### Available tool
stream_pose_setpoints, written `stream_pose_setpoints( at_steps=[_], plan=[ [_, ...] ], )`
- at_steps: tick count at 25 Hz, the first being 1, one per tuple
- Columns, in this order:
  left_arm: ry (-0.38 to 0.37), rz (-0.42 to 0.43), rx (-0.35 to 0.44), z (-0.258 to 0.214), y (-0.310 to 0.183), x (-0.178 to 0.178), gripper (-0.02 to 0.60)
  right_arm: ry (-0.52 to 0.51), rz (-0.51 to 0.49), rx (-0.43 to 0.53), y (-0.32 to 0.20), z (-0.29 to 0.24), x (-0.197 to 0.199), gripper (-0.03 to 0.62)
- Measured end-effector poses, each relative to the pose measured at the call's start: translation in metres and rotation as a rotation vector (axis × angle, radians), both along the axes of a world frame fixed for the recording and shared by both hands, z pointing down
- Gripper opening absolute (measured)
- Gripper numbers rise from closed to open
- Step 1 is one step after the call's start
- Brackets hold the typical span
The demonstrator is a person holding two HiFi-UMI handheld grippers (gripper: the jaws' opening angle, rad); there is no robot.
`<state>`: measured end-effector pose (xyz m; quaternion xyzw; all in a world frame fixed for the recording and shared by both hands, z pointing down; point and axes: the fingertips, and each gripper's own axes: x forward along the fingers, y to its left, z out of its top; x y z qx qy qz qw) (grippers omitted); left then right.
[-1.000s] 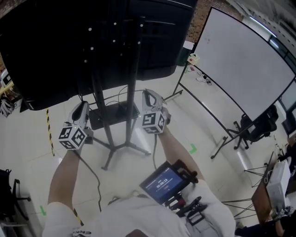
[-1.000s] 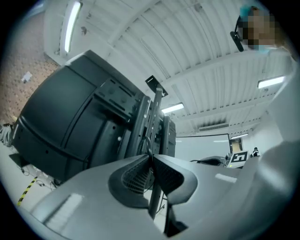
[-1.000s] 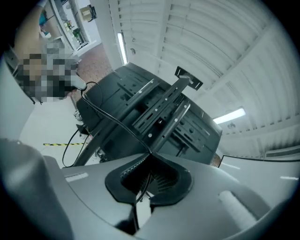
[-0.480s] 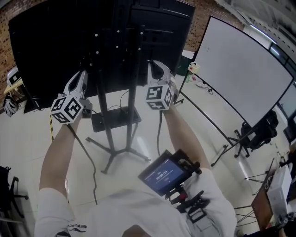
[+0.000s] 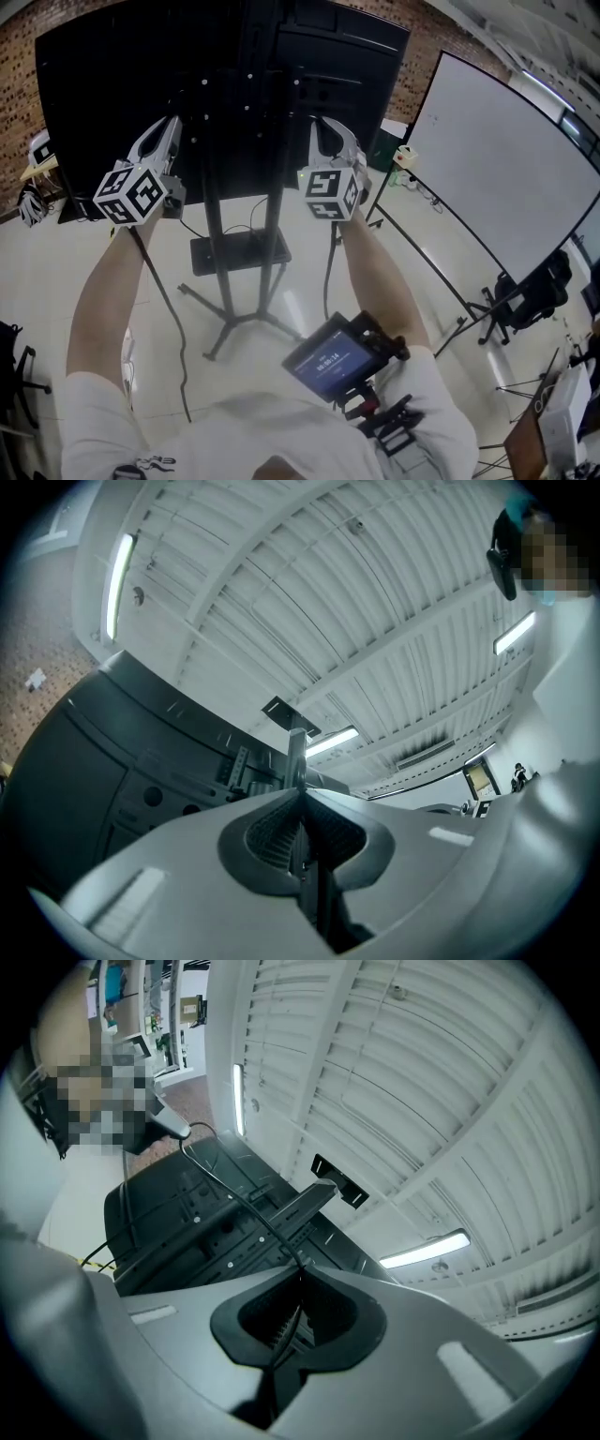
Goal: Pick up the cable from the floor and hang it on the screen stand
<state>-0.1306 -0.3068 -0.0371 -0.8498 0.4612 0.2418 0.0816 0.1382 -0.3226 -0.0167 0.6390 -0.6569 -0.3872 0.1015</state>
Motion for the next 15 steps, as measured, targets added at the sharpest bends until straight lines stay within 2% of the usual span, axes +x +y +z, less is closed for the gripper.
stream_pose_setpoints(
  at_steps=[8,15],
  plan=[
    [-0.069,-0.014,0.046,-0.042,-0.024,0.012,0.019,-0.012,-0.012,0.034,-0.027,-0.023,0.01,0.026],
    [-0.076,-0.008,0.123,-0.09,-0.062,0.006,0.018,0.019,0.01,0.097,-0.072,-0.071,0.005,0.028]
  ],
)
